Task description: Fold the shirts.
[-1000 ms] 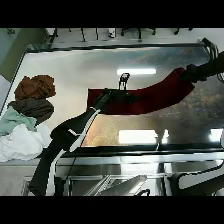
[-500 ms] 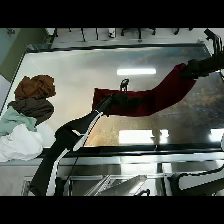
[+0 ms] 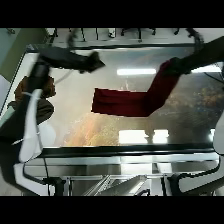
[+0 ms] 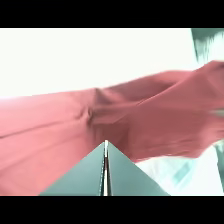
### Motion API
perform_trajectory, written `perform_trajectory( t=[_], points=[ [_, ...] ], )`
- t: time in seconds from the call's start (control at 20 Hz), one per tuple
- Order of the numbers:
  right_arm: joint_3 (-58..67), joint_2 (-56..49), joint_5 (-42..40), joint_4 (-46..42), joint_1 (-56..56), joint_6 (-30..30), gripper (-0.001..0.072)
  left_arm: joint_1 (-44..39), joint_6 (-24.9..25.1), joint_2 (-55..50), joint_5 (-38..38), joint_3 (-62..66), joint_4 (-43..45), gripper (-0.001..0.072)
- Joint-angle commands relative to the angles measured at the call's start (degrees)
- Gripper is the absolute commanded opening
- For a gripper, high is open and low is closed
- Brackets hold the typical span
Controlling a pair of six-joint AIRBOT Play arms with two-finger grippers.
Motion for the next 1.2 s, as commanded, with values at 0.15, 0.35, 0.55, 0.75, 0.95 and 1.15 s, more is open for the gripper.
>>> perform_trajectory(
  t=[0.15, 0.35, 0.55, 0.75, 0.95, 1.15],
  points=[
    [0.00, -13.57, 34.23, 0.74, 30.71, 8.26, 0.0024, 17.33, 4.52, 23.39, 6.88, -6.64, 0.13, 0.0015],
    [0.00, -24.68, 55.91, 0.04, 43.85, 8.17, 0.0509, 20.04, 9.05, 31.34, 5.27, -13.62, 0.13, 0.0015],
    [0.00, -18.29, 40.41, -2.99, 33.83, 8.20, 0.0507, 20.87, 11.78, 36.48, 1.38, -21.27, 0.13, 0.0015],
    [-0.02, -9.18, 19.10, -12.17, 16.85, 13.77, 0.0523, 20.83, 12.09, 38.29, -1.42, -24.65, 0.11, 0.0015],
    [-5.27, -9.40, 4.26, -15.74, 5.31, 16.94, 0.0695, 20.81, 12.07, 38.29, -0.94, -24.65, 0.00, 0.0015],
    [-16.55, -12.70, 9.31, -6.51, 3.76, 12.11, 0.0695, 20.81, 12.07, 38.25, -0.79, -24.65, 0.00, 0.0015]
  ],
)
